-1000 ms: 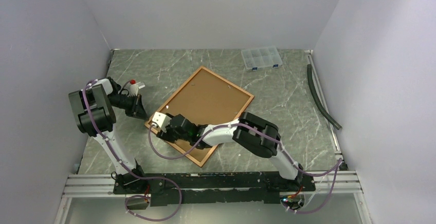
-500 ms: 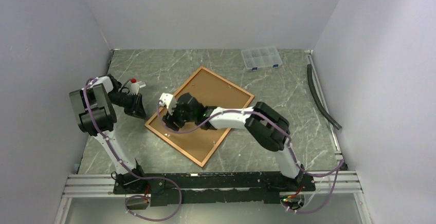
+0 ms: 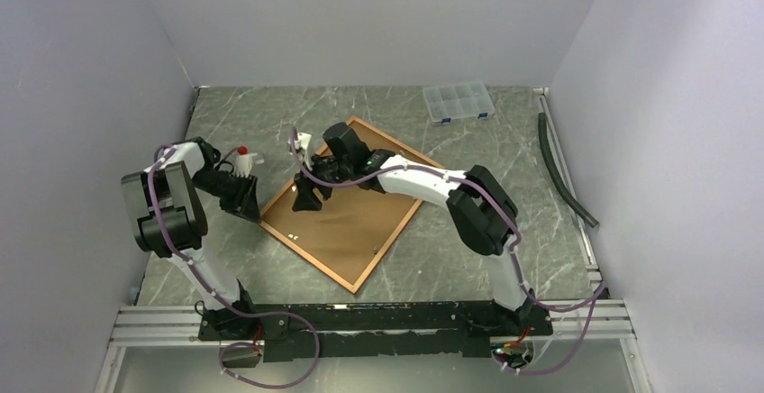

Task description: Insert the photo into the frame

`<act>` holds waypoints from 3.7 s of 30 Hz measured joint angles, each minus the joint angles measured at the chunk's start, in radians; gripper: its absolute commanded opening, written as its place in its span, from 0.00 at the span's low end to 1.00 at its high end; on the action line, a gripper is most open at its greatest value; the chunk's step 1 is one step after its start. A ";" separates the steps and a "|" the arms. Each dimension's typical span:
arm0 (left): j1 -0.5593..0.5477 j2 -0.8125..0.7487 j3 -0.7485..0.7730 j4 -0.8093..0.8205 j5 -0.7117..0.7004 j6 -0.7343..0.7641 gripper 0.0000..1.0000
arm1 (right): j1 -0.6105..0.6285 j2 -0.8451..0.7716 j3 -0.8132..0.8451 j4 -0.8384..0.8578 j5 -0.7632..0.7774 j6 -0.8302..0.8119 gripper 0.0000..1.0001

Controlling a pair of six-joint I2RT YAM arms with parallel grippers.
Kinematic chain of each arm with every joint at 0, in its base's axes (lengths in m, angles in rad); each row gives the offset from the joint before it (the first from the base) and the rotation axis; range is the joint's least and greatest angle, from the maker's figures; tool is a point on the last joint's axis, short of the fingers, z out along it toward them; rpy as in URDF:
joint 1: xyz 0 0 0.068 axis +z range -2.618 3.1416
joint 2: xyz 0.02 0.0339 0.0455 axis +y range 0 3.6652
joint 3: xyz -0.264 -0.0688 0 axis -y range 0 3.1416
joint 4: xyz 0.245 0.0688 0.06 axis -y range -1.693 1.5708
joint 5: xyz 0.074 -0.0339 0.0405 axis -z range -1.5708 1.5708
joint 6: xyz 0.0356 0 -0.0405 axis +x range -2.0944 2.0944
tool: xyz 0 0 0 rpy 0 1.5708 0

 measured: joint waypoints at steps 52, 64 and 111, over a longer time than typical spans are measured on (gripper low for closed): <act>-0.053 0.004 -0.036 0.055 -0.092 -0.113 0.13 | 0.066 0.361 0.299 -0.268 -0.298 0.013 0.63; -0.053 0.004 -0.036 0.055 -0.093 -0.112 0.11 | 0.074 0.361 0.299 -0.271 -0.299 0.010 0.61; -0.089 0.282 0.339 0.078 0.037 -0.183 0.32 | -0.096 0.111 -0.013 0.169 0.014 0.399 0.69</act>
